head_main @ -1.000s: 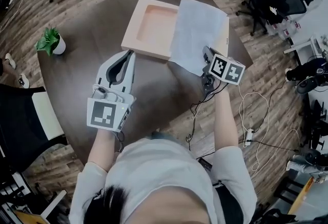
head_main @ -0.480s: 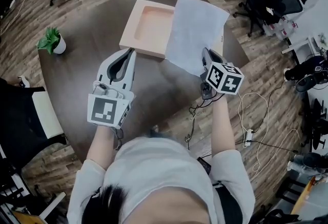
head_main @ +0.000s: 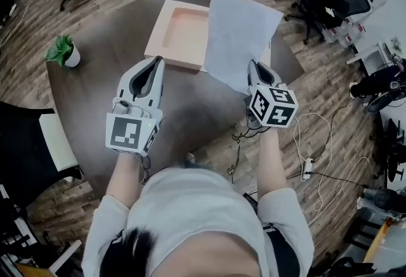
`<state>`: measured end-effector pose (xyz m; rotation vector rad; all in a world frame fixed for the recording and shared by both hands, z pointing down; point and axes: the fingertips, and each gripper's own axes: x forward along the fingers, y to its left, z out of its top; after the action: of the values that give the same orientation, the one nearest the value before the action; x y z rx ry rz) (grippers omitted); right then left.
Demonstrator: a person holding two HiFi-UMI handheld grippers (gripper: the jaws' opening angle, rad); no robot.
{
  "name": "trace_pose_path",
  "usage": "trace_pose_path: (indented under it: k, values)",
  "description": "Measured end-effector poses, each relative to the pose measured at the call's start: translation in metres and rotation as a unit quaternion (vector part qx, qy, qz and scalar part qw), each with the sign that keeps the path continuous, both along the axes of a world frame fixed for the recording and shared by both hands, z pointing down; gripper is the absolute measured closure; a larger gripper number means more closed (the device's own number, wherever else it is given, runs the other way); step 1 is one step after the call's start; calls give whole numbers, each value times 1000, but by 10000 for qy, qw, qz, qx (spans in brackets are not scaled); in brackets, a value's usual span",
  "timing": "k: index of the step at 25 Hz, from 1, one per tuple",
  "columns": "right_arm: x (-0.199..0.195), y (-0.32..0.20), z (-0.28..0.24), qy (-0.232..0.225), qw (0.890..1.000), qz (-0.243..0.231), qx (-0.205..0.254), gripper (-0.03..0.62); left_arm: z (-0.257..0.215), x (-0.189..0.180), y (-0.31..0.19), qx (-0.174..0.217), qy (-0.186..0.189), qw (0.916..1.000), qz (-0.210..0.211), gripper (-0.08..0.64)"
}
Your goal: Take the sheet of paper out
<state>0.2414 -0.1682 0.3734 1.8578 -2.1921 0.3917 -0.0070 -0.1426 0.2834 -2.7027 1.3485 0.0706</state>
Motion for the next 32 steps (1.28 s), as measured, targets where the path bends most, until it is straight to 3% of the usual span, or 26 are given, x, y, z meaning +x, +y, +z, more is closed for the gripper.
trace_pose_path:
  k: [32]
  values:
    - [-13, 65, -50, 369, 9920, 28, 1207, 578, -7, 18, 29, 20, -43, 10000, 70, 551]
